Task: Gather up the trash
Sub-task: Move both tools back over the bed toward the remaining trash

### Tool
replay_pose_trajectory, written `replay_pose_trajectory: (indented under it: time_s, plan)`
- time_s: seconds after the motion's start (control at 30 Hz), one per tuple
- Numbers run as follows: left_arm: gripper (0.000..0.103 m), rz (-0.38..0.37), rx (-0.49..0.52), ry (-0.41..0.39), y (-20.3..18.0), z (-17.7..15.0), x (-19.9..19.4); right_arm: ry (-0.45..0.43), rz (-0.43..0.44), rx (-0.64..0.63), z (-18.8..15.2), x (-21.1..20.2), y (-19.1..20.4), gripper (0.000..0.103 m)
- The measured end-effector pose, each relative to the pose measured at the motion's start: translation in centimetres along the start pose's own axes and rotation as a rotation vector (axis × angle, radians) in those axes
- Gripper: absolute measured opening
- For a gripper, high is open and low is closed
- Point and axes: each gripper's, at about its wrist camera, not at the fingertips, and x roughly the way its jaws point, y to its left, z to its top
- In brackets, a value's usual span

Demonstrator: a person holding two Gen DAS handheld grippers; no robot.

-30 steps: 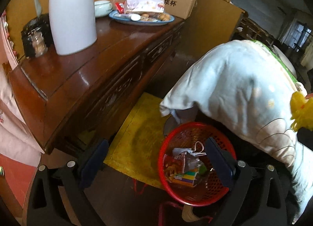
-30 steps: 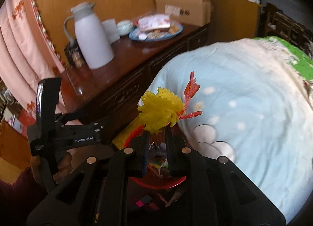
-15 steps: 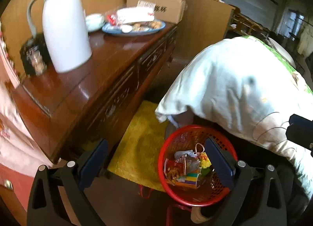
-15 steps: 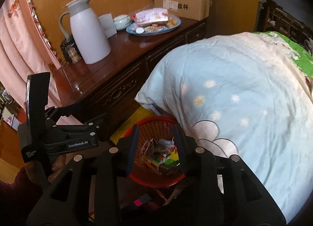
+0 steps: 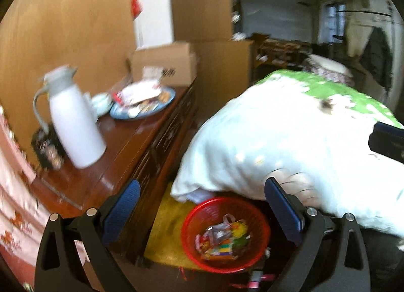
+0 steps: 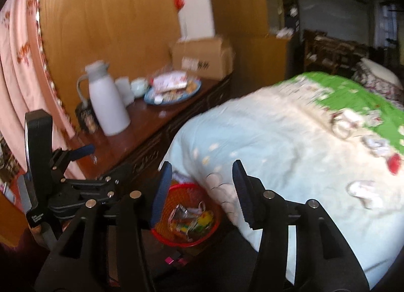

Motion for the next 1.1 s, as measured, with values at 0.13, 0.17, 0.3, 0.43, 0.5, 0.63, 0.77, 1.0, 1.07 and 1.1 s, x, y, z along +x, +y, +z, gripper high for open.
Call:
replay_pose_trajectory:
  time_s: [0.13, 0.17, 0.3, 0.43, 0.5, 0.63, 0.77, 1.0, 1.07, 1.1]
  plan:
    - [0.097, -0.037, 0.087, -0.092, -3.8, 1.3, -3.8, -0.101, -0.047, 0.041, 0.2, -4.9, -1.9, 0.058]
    - [0.097, -0.048, 0.11, -0.112, -4.8, 1.5, -4.7, -0.124, -0.063, 0.051, 0.1, -6.1, -2.5, 0.06]
    - [0.097, -0.095, 0.179, -0.16, -8.8, 2.6, -7.1, -0.201, -0.125, 0.077, -0.3, -10.3, -4.6, 0.064]
    - [0.097, -0.137, 0.25, -0.201, -13.2, 3.7, -8.3, -0.27, -0.195, 0.108, -1.0, -13.6, -7.5, 0.067]
    - [0.097, -0.169, 0.283, -0.223, -15.6, 4.2, -8.6, -0.29, -0.224, 0.132, -1.3, -14.6, -8.9, 0.068]
    - [0.097, -0.246, 0.346, -0.231, -20.5, 5.2, -7.7, -0.305, -0.293, 0.194, -2.0, -15.9, -12.9, 0.069]
    - [0.097, -0.285, 0.402, -0.213, -25.3, 5.8, -5.2, -0.285, -0.369, 0.263, -2.4, -15.3, -17.1, 0.069]
    - [0.097, -0.341, 0.424, -0.096, -30.2, 7.5, 1.5, -0.213, -0.483, 0.38, -3.8, -12.7, -24.5, 0.069]
    - [0.097, -0.349, 0.42, -0.061, -31.1, 7.8, 3.4, -0.184, -0.515, 0.403, -4.3, -11.4, -26.3, 0.069]
    - [0.097, -0.349, 0.42, -0.043, -31.3, 7.7, 4.3, -0.172, -0.522, 0.414, -4.6, -10.9, -27.0, 0.069]
